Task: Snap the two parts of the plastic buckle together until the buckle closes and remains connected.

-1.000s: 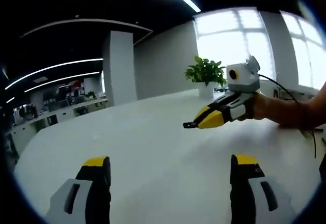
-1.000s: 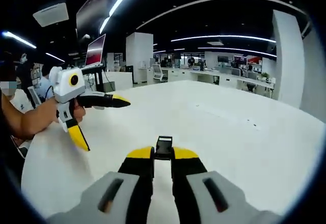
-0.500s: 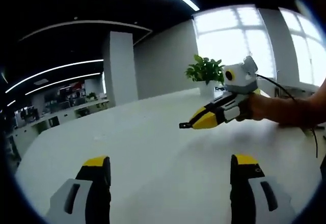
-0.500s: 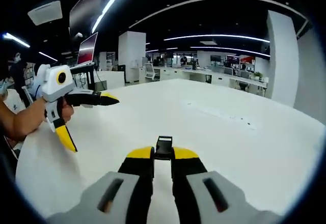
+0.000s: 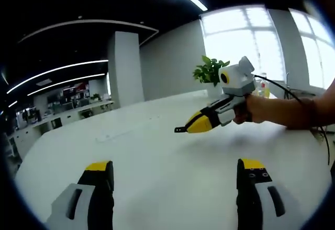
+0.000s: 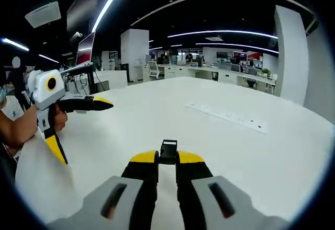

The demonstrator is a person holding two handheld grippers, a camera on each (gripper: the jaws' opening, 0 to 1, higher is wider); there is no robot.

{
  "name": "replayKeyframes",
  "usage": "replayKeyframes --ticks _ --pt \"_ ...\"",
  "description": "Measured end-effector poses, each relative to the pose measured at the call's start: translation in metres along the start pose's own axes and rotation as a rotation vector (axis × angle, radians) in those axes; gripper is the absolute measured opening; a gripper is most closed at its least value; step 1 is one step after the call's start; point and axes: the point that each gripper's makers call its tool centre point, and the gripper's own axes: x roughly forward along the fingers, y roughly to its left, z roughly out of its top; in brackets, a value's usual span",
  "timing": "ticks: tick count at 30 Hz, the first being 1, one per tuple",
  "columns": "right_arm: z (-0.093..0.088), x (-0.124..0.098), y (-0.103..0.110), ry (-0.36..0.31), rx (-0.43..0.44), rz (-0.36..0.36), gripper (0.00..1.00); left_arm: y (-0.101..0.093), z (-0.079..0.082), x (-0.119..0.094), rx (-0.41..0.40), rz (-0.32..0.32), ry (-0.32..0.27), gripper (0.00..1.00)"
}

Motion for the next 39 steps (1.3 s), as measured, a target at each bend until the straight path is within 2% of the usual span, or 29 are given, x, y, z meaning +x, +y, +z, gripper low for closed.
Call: replayKeyframes --ticks 8,14,28,36,39 --pt "0.012 0.013 -0.011 -0.005 0.014 -0.01 0.1 -0.001 0.0 -0.002 -0.006 -0.003 -0.001 0.99" --pt "0.009 0.022 -0.016 0.011 0.01 -0.009 0.1 -0.003 0.002 -0.002 -0.008 -0.008 -0.008 0.99" --pt "0.002 0.022 -0.027 0.032 0.013 -0.022 0.1 -0.005 0.003 0.001 -0.004 -0.018 -0.008 0.99" --pt "0.01 0.028 -0.04 0.018 0.029 -0.043 0.1 -0.011 0.002 0.003 0.005 -0.03 -0.005 0.99" --pt "0.006 0.033 -0.041 0.023 0.031 -0.053 0.1 -0.008 0.002 0.003 0.002 -0.028 -0.006 0.99"
